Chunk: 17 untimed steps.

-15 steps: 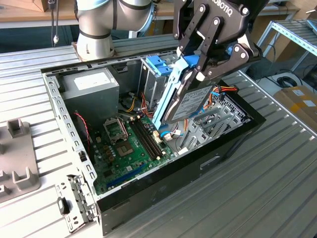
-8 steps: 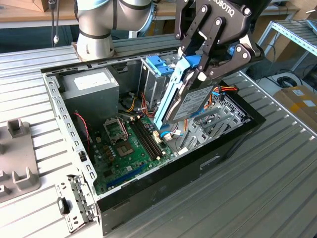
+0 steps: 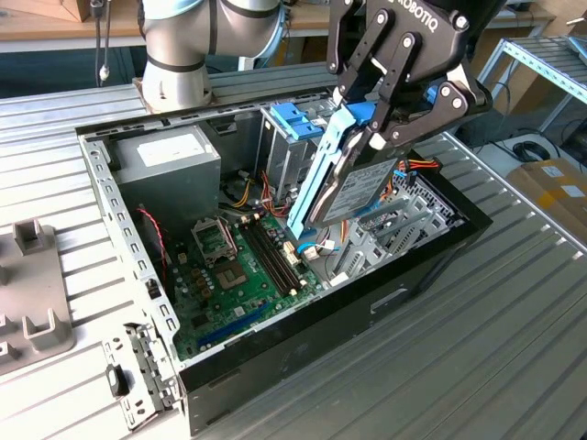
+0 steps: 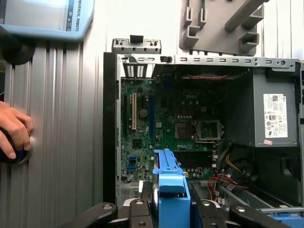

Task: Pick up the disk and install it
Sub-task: 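Pick up the disk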

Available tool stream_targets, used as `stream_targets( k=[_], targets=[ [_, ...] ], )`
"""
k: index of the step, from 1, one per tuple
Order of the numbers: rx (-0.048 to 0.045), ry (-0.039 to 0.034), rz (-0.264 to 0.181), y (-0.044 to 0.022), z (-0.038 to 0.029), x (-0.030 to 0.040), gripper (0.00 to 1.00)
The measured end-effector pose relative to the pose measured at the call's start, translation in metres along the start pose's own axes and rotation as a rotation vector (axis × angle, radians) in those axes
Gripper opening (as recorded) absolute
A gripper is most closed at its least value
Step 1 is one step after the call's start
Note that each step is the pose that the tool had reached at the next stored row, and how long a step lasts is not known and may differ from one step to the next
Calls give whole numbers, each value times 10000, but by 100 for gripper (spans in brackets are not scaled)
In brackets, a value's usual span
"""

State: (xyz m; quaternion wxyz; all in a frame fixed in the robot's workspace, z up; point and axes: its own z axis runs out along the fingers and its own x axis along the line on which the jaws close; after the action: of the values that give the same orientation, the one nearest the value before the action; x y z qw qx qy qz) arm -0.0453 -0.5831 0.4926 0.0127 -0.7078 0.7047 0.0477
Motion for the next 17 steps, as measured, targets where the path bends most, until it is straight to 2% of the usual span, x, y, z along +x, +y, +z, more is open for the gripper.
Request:
stream_targets(
  k=[17],
  targets=[
    [0,0,0,-75,8,2,37]
  ],
)
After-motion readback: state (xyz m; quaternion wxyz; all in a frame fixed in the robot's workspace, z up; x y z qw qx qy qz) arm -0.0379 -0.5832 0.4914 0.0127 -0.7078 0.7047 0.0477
